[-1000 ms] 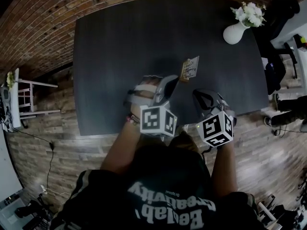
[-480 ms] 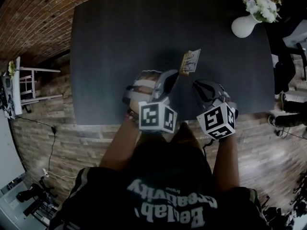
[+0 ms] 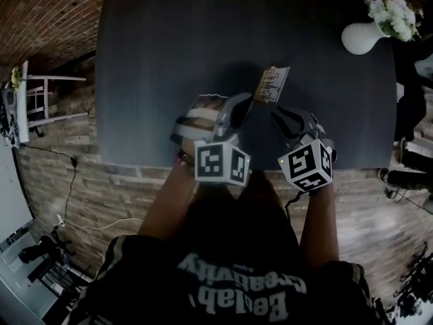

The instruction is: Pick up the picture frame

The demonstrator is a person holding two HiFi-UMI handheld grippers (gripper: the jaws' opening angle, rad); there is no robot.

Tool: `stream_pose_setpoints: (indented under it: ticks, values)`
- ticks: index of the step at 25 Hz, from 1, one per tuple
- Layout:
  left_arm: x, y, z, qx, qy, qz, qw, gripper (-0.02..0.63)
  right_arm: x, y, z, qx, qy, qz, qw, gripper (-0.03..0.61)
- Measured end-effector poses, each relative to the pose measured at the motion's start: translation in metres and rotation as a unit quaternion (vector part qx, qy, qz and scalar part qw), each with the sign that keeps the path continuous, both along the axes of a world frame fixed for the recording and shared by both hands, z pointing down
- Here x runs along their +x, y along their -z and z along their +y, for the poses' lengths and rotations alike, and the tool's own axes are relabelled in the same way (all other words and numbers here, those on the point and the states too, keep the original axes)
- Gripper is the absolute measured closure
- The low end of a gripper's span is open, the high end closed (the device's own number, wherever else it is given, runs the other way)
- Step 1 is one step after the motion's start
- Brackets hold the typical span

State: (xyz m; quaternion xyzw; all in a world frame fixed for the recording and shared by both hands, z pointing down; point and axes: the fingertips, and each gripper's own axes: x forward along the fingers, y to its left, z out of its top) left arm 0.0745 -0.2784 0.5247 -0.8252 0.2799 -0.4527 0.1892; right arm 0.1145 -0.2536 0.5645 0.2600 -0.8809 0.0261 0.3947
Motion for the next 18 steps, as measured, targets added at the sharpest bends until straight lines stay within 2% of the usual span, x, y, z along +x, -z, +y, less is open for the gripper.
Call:
stream_pose_setpoints:
  ticks: [11, 18]
  values:
    - [0.002, -0.04, -0.019, -0.031, 0.029, -0.011, 0.999, 0.614, 0.0, -0.043, -0.018, -0.032, 0.038, -0.002, 0.999, 0.505]
    - [-0.003, -0.06, -0.031, -0.055, 0.041, -0.01, 0.9976, 0.613, -0.014, -0.06, -0.029, -0.053, 0.061, -0.006, 0.997, 0.492]
